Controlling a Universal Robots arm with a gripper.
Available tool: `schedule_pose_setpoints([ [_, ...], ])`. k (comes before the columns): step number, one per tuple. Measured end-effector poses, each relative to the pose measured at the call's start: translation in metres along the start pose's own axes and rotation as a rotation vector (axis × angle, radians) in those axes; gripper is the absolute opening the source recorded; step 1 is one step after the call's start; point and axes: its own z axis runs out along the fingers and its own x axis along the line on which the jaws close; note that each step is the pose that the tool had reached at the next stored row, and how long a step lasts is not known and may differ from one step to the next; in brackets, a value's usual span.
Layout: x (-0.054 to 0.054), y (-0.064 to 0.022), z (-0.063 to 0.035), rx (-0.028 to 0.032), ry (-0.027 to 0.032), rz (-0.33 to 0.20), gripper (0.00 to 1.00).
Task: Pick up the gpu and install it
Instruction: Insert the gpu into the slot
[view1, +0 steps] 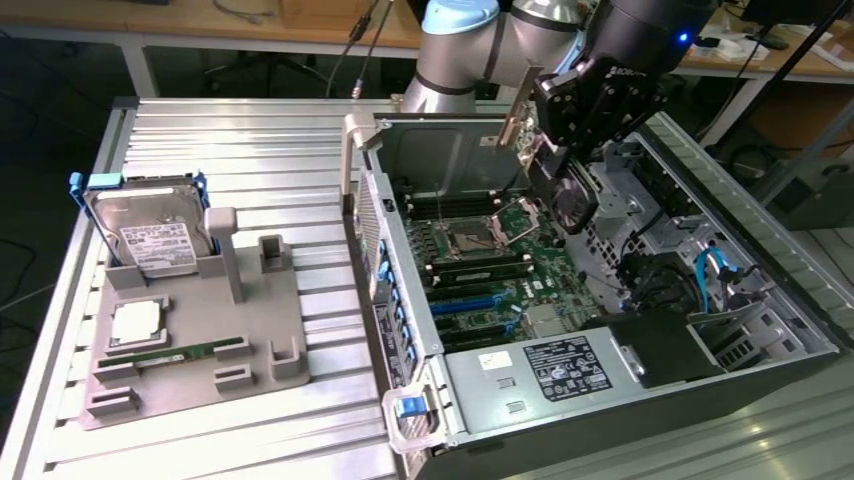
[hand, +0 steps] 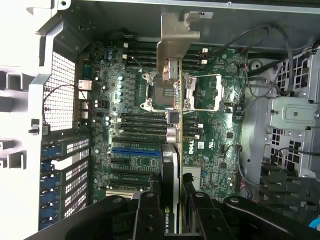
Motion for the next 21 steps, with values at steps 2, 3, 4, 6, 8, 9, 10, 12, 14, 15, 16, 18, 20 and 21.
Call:
schedule_pose_setpoints([
  [2, 0.0, 0.0, 0.0, -0.0001, 0.0, 0.0, 0.27],
  [3, 0.0, 0.0, 0.0, -0.0001, -0.0001, 0.0, 0.27],
  [4, 0.0, 0.0, 0.0, -0.0001, 0.0, 0.0, 0.27],
  [6, 0.0, 0.0, 0.0, -0.0001, 0.0, 0.0, 0.27],
  [8, 0.0, 0.0, 0.0, 0.0, 0.0, 0.0, 0.27],
  [9, 0.0, 0.0, 0.0, 0.0, 0.0, 0.0, 0.27],
  [10, 0.0, 0.0002, 0.0001, -0.0001, 0.0, -0.003, 0.27],
  [12, 0.0, 0.0004, 0.0, 0.0003, 0.0004, -0.018, 0.27],
  [14, 0.0, 0.0006, 0.0001, 0.0008, 0.001, -0.038, 0.27],
  [15, 0.0, 0.0006, 0.0001, 0.0011, 0.0012, -0.048, 0.27],
  [16, -0.0001, 0.0007, 0.0001, 0.0012, 0.0014, -0.055, 0.27],
  [18, -0.0001, 0.0008, 0.0001, 0.0016, 0.0017, -0.066, 0.27],
  [20, -0.0001, 0.001, 0.0001, 0.0019, 0.002, -0.078, 0.27],
  [21, -0.0001, 0.001, 0.0001, 0.002, 0.0022, -0.083, 0.27],
])
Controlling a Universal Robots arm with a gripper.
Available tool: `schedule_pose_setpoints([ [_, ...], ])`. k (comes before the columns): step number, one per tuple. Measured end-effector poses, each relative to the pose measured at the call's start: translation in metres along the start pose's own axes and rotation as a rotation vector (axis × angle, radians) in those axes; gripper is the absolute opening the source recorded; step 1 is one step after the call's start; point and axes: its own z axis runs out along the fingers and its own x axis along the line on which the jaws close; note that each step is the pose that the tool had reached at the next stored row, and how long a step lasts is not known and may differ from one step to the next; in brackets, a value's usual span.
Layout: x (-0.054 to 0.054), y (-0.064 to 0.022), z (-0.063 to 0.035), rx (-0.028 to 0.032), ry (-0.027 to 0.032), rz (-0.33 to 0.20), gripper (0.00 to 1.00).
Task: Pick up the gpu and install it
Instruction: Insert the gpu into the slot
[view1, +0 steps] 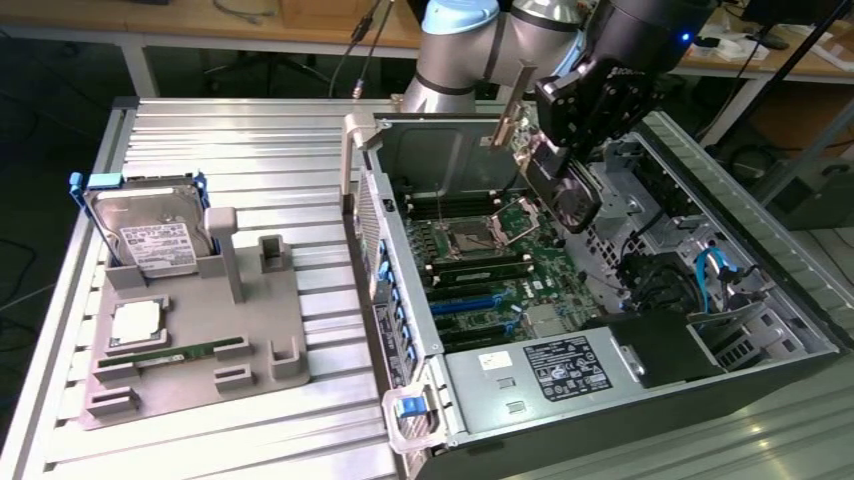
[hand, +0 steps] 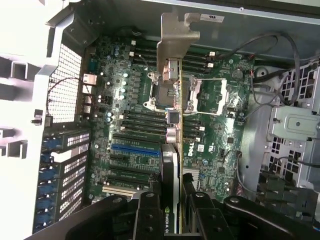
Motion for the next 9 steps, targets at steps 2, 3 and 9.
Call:
schedule_pose_setpoints([
  [2, 0.0, 0.0001, 0.0, 0.0002, 0.0003, -0.01, 0.27],
  [3, 0.0, 0.0002, 0.0, 0.0003, 0.0004, -0.014, 0.27],
  [9, -0.0001, 0.0007, 0.0001, 0.0012, 0.0012, -0.044, 0.27],
])
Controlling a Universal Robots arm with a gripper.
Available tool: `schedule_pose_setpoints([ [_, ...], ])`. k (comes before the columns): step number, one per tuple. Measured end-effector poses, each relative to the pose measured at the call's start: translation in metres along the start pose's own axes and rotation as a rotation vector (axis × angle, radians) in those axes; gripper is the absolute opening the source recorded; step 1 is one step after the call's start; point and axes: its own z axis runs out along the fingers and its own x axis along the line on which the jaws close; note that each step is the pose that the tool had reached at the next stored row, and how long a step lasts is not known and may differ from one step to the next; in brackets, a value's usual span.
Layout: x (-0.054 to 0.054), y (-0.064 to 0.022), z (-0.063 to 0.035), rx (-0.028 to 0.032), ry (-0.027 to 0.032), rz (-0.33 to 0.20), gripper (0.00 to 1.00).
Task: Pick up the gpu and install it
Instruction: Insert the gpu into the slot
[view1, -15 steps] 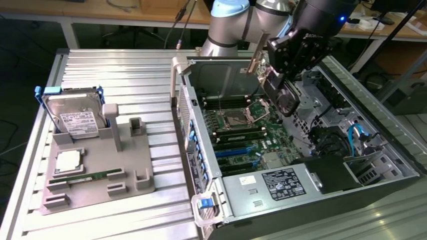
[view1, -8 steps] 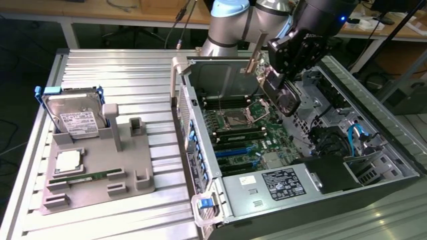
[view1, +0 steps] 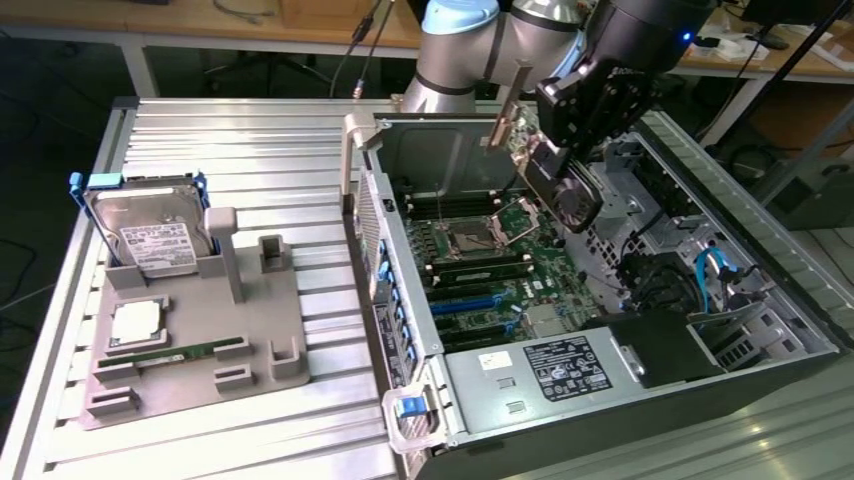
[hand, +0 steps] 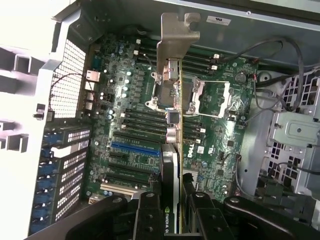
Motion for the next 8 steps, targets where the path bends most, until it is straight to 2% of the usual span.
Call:
schedule_pose_setpoints([
  [8, -0.0001, 0.0003, 0.0001, 0.0007, 0.0008, -0.033, 0.27],
])
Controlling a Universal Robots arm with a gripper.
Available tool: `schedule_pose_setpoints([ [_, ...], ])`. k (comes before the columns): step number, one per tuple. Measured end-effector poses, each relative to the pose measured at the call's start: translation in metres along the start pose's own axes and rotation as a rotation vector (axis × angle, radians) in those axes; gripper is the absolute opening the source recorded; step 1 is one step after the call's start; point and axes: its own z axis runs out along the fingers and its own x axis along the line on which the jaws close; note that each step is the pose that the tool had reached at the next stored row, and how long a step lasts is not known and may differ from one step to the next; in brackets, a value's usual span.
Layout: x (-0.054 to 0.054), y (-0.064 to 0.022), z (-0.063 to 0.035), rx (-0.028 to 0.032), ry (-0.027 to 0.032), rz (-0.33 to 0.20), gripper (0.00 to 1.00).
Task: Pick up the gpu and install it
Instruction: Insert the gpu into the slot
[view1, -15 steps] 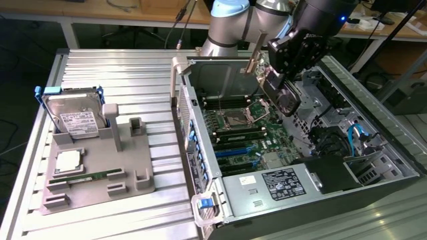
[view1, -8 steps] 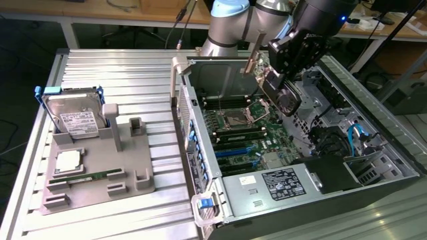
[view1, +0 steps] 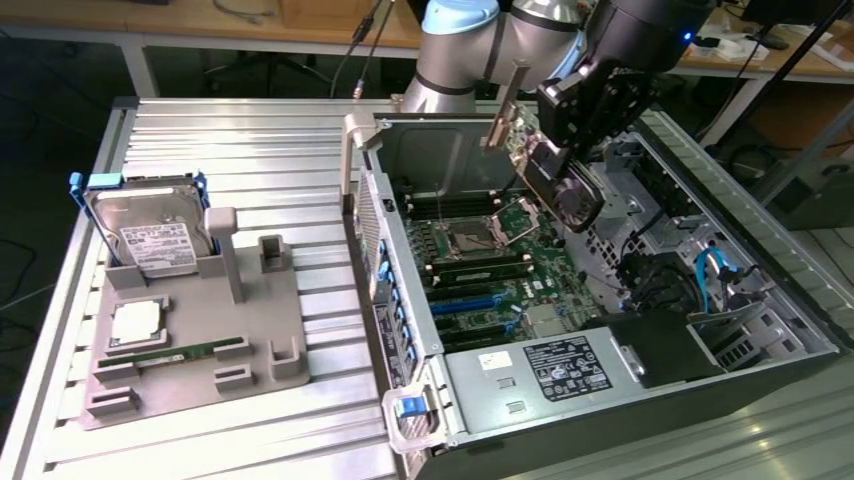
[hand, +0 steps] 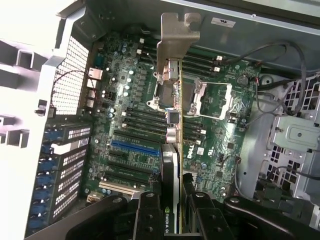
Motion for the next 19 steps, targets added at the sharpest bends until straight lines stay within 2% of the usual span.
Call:
schedule_pose_setpoints([
  [12, 0.0, 0.0001, 0.0, 0.001, 0.0013, -0.048, 0.27],
  [19, 0.0, 0.0001, 0.0, 0.0011, 0.0014, -0.049, 0.27],
])
